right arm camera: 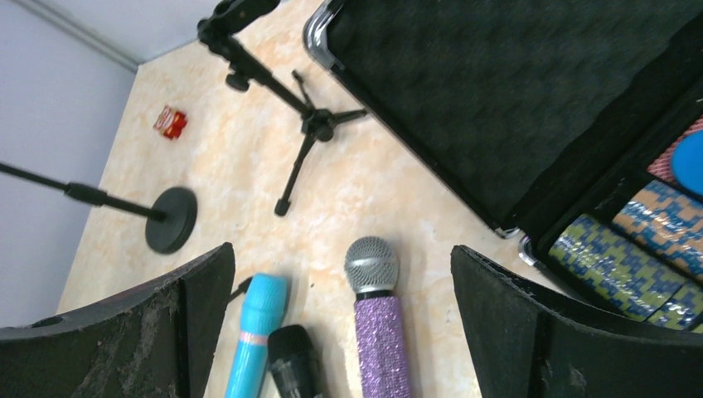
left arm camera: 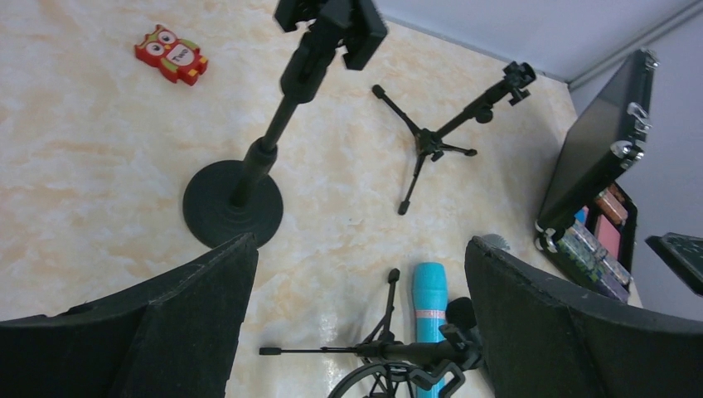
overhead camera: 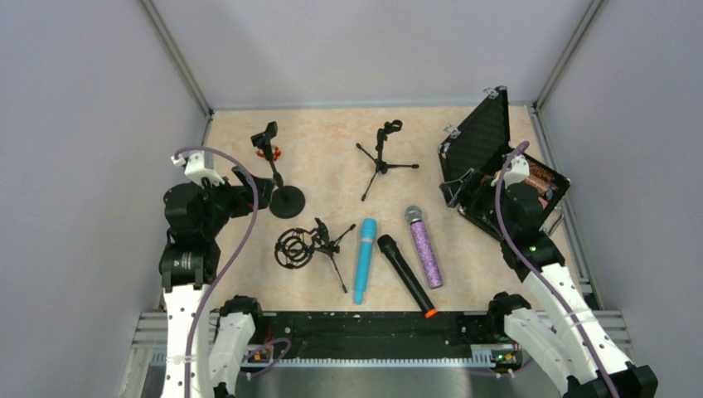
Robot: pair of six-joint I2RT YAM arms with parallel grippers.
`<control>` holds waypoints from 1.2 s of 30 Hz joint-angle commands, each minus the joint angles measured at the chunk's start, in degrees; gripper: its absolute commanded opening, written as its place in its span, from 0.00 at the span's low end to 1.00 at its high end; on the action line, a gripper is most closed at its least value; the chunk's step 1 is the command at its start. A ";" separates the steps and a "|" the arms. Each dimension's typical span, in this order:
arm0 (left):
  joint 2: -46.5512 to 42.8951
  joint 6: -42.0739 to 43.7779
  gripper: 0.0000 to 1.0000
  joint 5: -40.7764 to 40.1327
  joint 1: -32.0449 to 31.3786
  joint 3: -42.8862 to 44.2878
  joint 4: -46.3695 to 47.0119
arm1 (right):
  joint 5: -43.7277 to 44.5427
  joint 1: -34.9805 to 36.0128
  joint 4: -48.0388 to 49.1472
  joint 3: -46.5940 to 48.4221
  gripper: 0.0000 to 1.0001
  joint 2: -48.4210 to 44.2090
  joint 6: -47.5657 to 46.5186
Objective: Attach the microphones to the stand
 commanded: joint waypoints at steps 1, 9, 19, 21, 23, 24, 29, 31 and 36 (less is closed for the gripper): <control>4.46 3.22 0.99 6.53 -0.03 7.49 -2.51 | -6.60 0.25 -1.56 3.44 0.99 0.28 0.73; 10.42 2.05 0.99 10.40 -0.09 9.35 -7.73 | -17.57 0.26 -5.54 4.08 0.99 6.57 3.55; 11.48 -1.90 0.99 9.53 -0.14 4.68 -8.17 | -18.24 0.87 -13.03 3.15 0.99 8.48 5.07; 11.56 -3.08 0.99 12.03 -0.14 3.96 -5.84 | -15.95 0.85 -14.11 2.28 0.99 8.43 5.83; 10.95 -3.20 0.99 15.14 -0.16 2.91 -3.10 | -13.75 0.87 -14.55 0.52 0.99 8.42 6.01; 10.36 -3.39 0.99 14.95 -0.26 1.21 -1.13 | -13.26 0.84 -14.58 -0.11 0.99 8.73 5.92; 6.78 -3.63 0.99 11.27 -0.22 0.29 -3.21 | -12.53 2.46 -18.90 2.29 0.99 13.45 0.65; 3.96 -5.60 0.99 9.59 -0.21 -1.84 -3.04 | -11.78 3.91 -20.00 3.83 0.99 14.96 0.05; 0.09 -10.77 0.99 8.39 -0.21 -6.93 -0.71 | -7.49 8.03 -22.29 6.71 0.99 17.97 -0.86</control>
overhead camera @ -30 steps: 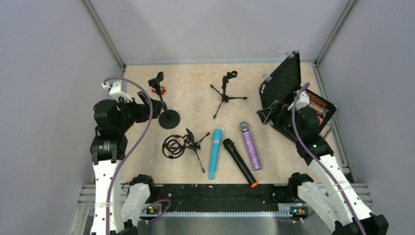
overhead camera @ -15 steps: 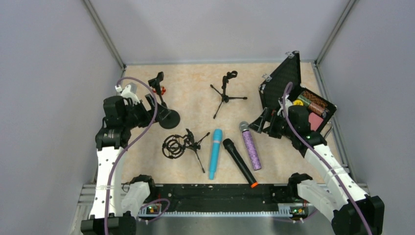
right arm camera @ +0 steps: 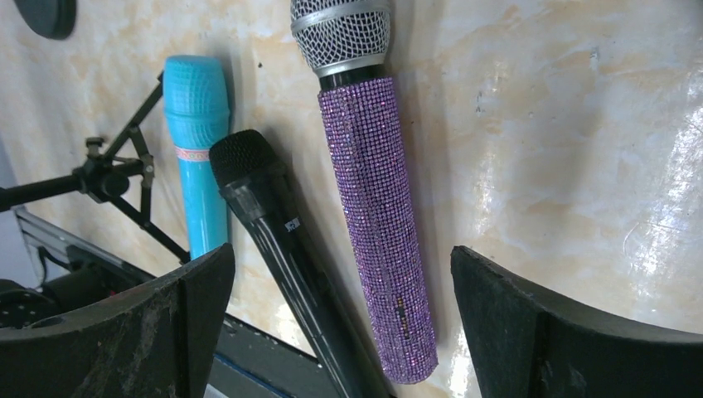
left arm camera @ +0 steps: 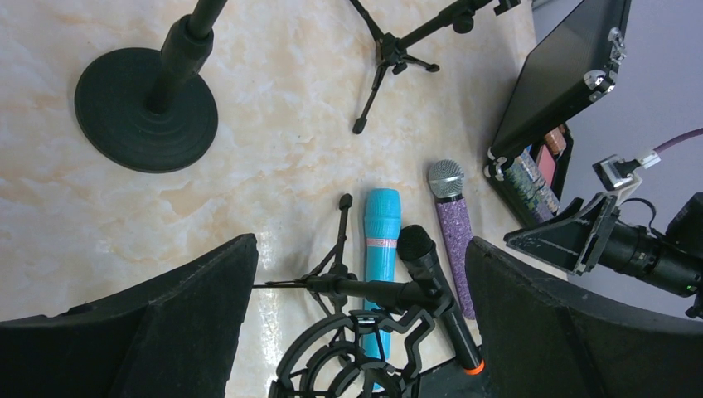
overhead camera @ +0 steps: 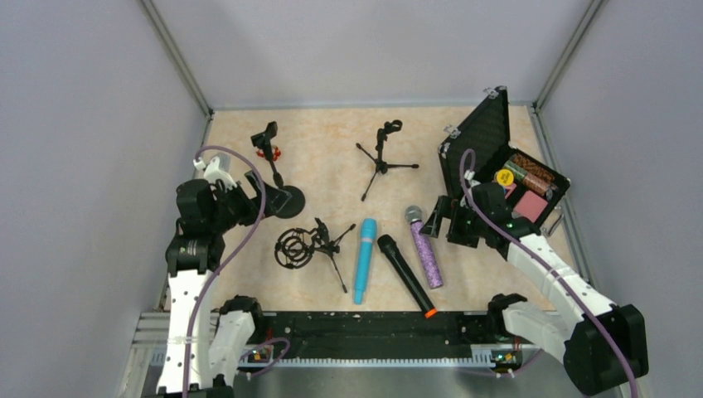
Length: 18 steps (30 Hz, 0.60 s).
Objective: Attach the microphones to the stand
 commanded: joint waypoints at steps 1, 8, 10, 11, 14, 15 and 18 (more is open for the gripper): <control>-2.09 -5.25 0.99 -1.56 -0.20 -3.13 3.87 | 5.16 3.48 -2.50 5.42 0.99 2.02 -2.90; -0.36 -7.01 0.99 -3.08 -0.12 -3.66 4.98 | 9.62 7.61 -6.66 9.14 0.99 5.80 -9.13; 0.48 -6.94 0.99 -3.08 -0.10 -3.21 5.28 | 10.79 9.26 -7.31 10.30 0.99 6.03 -9.96; 0.76 -6.90 0.99 -3.00 -0.14 -2.91 5.43 | 10.89 9.73 -7.54 10.96 0.99 6.00 -10.19; 1.47 -5.88 0.99 -1.91 -0.17 -1.98 5.59 | 8.49 10.29 -6.81 12.73 0.99 5.07 -10.82; 1.55 -5.31 0.99 -1.41 -0.17 -1.62 5.52 | 7.11 10.37 -5.97 13.21 0.99 4.48 -11.18; 1.49 -3.75 0.99 0.05 -0.18 -0.75 5.22 | 2.18 10.52 -3.21 14.68 0.99 3.43 -11.55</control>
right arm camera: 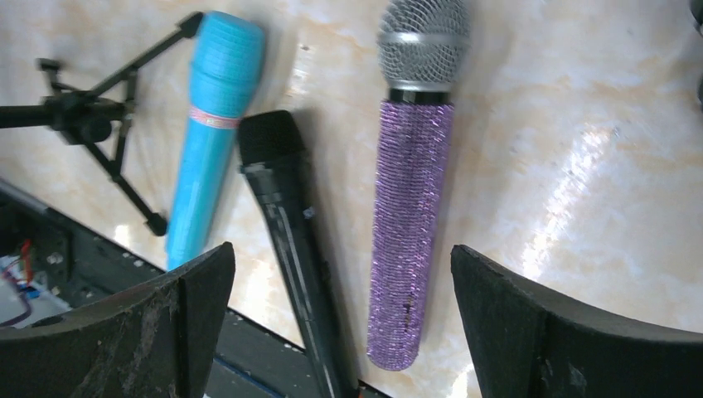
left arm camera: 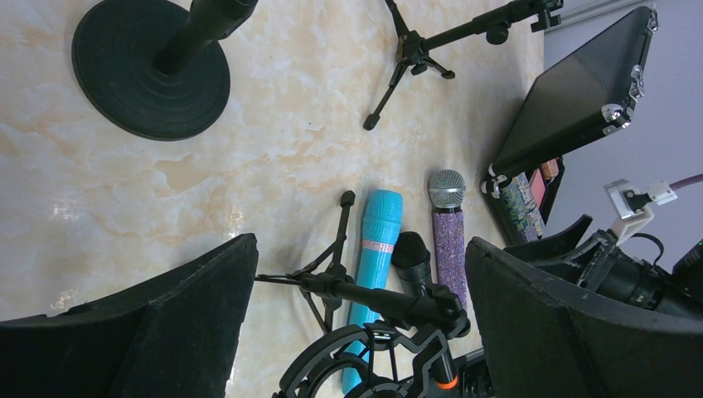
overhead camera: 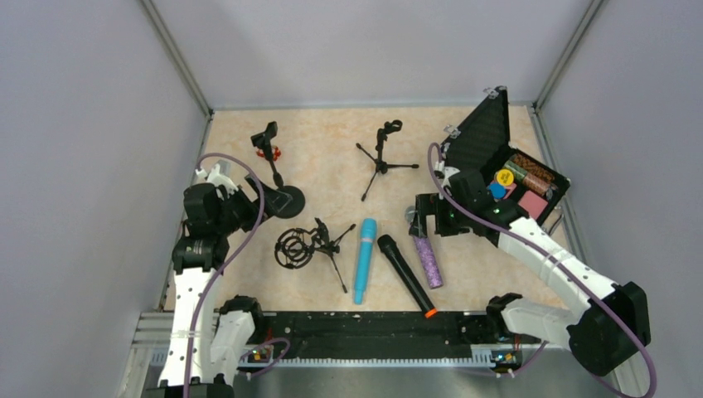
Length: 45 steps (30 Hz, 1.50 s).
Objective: Attach the microphones to the stand
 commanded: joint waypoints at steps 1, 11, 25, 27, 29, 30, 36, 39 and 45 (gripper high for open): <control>-0.14 2.53 0.99 3.15 -0.11 3.04 2.83 | -6.88 0.90 4.50 4.87 0.99 -2.28 -2.01; 0.44 5.55 0.97 8.56 -0.07 2.77 -6.07 | -13.92 4.01 11.11 9.06 0.99 1.15 0.39; -5.95 -3.99 0.96 13.24 -0.07 -8.53 -6.15 | -21.45 12.78 18.35 15.54 0.97 10.72 4.95; -6.28 -4.76 0.96 13.45 -0.07 -9.12 -6.58 | -22.72 13.50 19.99 15.89 0.96 11.65 6.05; -7.05 -5.50 0.96 14.10 -0.07 -9.92 -6.33 | -23.59 14.35 21.83 16.44 0.96 12.84 7.12; -7.43 -5.92 0.96 14.64 -0.07 -10.20 -5.94 | -23.91 14.85 22.50 16.81 0.95 13.48 7.47; -10.26 -8.75 0.95 17.60 -0.07 -12.59 -3.58 | -24.70 17.58 24.81 19.70 0.94 17.87 8.46; -11.59 -10.47 0.93 19.55 -0.07 -14.77 -2.13 | -25.06 18.64 25.69 21.18 0.93 20.08 8.88; -14.58 -14.89 0.85 21.68 -0.05 -18.96 2.94 | -25.03 19.39 25.99 22.98 0.92 23.04 9.18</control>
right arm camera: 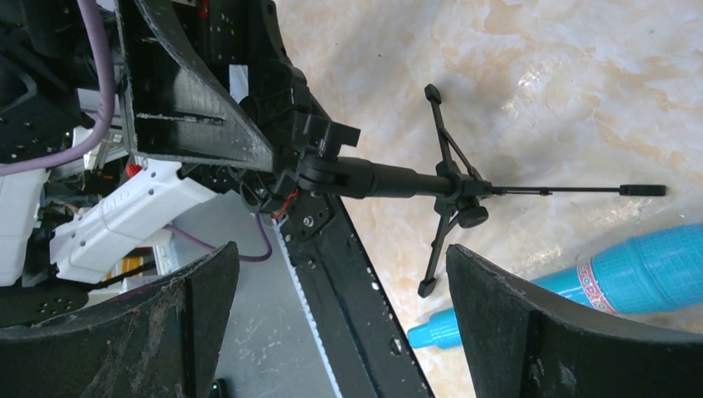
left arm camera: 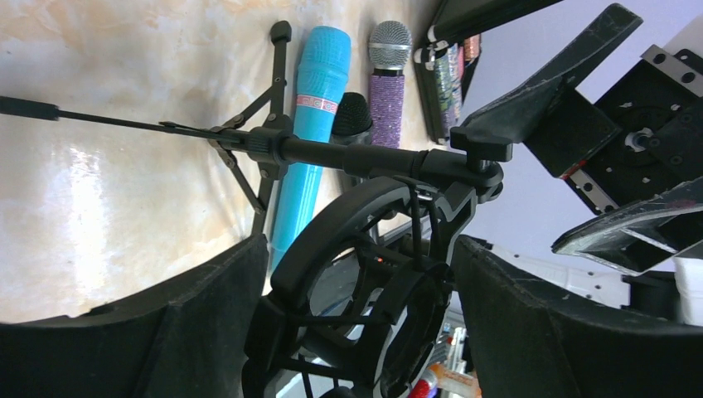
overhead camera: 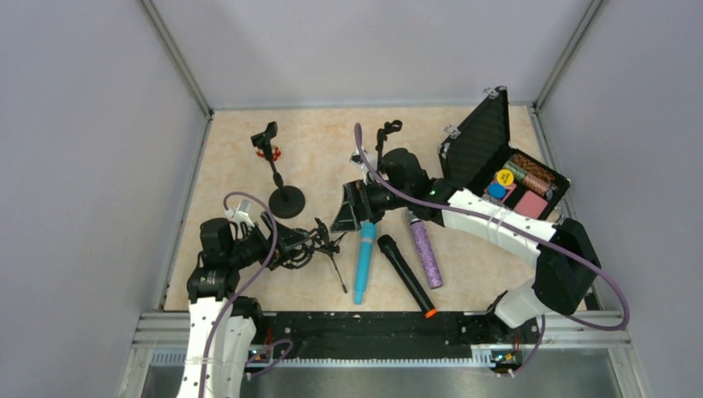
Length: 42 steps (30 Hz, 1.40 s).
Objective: Attach the microphones to the stand
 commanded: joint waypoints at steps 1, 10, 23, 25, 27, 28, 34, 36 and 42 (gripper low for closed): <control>-1.89 -4.53 0.83 3.50 -0.07 -2.35 7.09 | -0.75 0.66 2.65 3.54 0.92 1.30 0.82; -2.04 -6.87 0.59 4.58 -0.07 -2.36 10.06 | 1.56 0.71 0.60 3.83 0.92 1.54 -0.03; -2.09 -14.02 0.32 -0.26 -0.06 -4.52 22.23 | 11.64 0.68 -5.88 4.38 0.93 -0.73 -4.44; -2.40 -15.76 0.24 -2.25 -0.07 -5.29 25.61 | 13.01 0.61 -6.25 4.13 0.93 -1.43 -4.68; -2.86 -15.99 0.18 -5.40 -0.07 -5.15 26.54 | 14.21 0.56 -6.59 3.78 0.94 -2.27 -4.89; -3.07 -16.20 0.15 -6.80 -0.02 -5.19 27.20 | 14.73 0.59 -6.65 3.42 0.94 -2.71 -4.92; -2.51 -20.43 0.03 -10.87 -0.02 -8.42 37.89 | 17.71 0.26 -6.75 1.71 0.95 -5.03 -5.00; -1.86 -21.40 0.00 -11.99 -0.11 -9.19 40.07 | 18.16 0.10 -6.79 1.26 0.95 -5.58 -4.97; -2.27 -22.54 0.00 -17.07 -0.79 -10.37 42.32 | 19.38 -0.38 -6.76 0.48 0.96 -6.37 -4.90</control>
